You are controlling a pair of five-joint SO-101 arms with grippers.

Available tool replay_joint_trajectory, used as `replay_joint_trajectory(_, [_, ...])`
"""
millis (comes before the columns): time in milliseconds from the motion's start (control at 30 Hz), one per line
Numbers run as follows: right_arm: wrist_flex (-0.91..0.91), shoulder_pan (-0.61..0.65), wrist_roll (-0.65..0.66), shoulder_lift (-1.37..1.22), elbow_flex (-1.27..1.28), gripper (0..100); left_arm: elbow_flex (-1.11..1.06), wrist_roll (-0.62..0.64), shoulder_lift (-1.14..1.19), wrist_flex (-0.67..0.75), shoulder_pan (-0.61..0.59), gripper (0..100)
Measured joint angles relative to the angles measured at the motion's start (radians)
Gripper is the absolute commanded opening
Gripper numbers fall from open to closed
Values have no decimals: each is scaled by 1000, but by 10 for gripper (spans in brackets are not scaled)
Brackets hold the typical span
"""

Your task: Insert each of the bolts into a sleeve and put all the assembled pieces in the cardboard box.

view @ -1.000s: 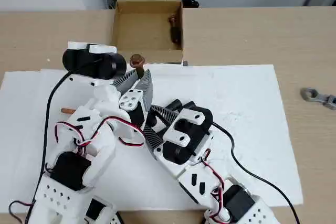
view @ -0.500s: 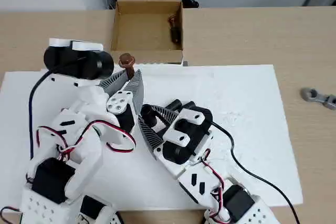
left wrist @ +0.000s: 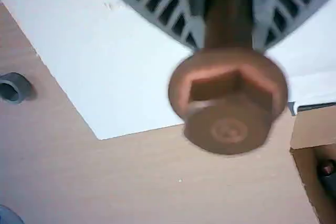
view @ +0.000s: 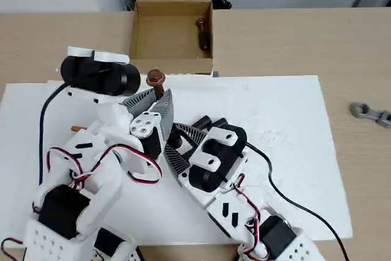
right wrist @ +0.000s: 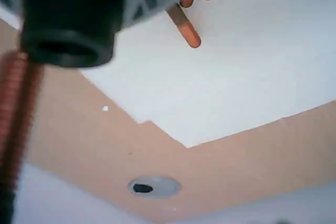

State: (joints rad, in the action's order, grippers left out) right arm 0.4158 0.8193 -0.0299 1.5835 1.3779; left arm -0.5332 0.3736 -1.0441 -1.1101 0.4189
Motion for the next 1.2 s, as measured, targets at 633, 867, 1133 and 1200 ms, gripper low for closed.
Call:
replay_joint_trajectory(633, [2,-11,9,0,0,3,133,6,0,-110,5,7])
replay_joint_trajectory(867, [2,-15,9,0,0,3,133,6,0,-158,5,7])
replay_joint_trajectory(1133, [2,-17,9,-3,0,3,133,6,0,-158,80,6])
replay_joint_trajectory(1200, [2,-17,9,-3,0,3,133,6,0,-158,94,6])
